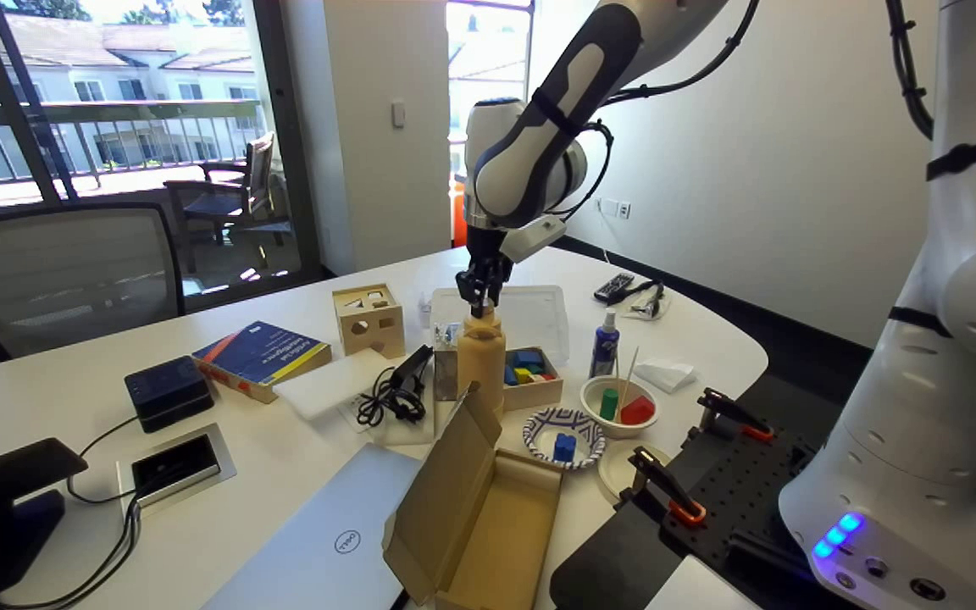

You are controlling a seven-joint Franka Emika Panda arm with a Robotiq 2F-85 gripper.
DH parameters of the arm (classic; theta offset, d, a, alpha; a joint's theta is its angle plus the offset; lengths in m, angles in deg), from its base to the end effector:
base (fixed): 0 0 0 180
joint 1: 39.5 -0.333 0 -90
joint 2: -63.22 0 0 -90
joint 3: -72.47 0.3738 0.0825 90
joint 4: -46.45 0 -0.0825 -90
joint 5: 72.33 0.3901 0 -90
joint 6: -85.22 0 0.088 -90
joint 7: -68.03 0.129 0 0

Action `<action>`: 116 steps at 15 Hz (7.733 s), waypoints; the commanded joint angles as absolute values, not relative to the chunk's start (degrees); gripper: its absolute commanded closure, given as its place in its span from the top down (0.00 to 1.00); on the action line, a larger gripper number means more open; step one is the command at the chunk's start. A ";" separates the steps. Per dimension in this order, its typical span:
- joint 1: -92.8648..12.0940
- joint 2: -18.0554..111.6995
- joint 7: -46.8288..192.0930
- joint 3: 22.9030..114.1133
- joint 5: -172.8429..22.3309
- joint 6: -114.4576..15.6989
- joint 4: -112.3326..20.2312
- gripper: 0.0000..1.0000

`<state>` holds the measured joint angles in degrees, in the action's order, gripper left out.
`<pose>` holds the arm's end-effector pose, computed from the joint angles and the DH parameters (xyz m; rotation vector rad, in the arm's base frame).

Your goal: Open the lid of the beige bottle

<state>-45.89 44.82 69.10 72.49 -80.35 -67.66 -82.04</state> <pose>0.5754 0.0674 0.2607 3.0563 0.3290 0.1672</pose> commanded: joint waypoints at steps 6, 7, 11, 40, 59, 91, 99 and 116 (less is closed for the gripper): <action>-41.73 41.52 57.25 75.89 -78.26 -62.17 -77.92 0.21; -41.45 41.29 56.17 76.08 -78.32 -61.72 -77.53 0.21; -40.79 40.40 51.66 76.77 -78.85 -59.25 -75.87 0.21; -38.62 33.70 24.02 79.28 -80.65 -41.18 -63.41 0.21; -39.82 31.87 11.04 78.90 -85.94 -41.32 -61.89 0.21; -40.88 38.91 6.75 79.67 -86.29 -46.42 -69.34 0.21; -41.18 42.49 8.08 79.50 -86.89 -52.26 -74.49 0.21; -40.97 49.35 10.33 78.71 -86.51 -62.57 -83.87 0.21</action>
